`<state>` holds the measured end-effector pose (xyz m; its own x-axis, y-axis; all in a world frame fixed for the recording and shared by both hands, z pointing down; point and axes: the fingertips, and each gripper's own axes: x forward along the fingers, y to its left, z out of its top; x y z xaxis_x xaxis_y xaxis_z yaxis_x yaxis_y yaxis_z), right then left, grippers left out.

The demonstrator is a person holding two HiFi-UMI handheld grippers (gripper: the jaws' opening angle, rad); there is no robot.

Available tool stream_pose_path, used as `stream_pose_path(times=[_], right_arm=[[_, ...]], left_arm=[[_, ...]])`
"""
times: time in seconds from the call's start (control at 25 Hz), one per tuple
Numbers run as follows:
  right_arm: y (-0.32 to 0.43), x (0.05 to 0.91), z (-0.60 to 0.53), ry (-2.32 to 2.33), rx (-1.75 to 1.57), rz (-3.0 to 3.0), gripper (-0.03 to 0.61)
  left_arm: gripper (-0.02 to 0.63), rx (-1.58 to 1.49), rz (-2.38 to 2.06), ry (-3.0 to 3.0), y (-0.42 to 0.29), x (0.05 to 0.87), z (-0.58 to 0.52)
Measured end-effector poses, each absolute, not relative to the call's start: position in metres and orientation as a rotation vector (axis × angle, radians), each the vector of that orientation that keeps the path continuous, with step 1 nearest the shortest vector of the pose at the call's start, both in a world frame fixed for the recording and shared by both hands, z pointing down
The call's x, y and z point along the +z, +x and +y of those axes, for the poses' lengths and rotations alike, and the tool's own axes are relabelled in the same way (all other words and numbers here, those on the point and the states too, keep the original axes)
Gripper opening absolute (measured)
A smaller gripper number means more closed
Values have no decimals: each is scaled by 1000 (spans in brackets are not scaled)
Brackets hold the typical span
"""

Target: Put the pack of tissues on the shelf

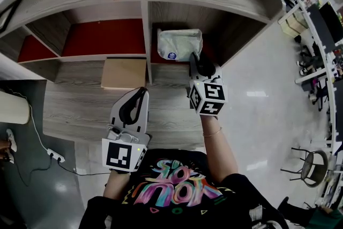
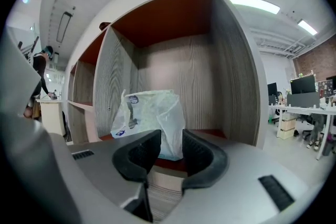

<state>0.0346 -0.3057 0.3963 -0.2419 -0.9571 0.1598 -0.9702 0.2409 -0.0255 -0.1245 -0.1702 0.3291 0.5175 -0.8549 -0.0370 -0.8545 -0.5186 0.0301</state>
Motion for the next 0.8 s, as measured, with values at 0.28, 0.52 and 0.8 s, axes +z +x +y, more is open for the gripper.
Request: stream_pose_path(times=[0.28,0.52,0.8], right_arm=[[36,390,-302,1864,190,-2415,132],[37,383,-296,1868,193,-2434,140],[45,376,-287,1878,194,-2448,146]], left_arm=[[34,-76,-1549,2732,-127,326,-166],[34,-78,-1546,2742,-128,323,-165],[34,-83,-1545,2745,-128,323,-165]])
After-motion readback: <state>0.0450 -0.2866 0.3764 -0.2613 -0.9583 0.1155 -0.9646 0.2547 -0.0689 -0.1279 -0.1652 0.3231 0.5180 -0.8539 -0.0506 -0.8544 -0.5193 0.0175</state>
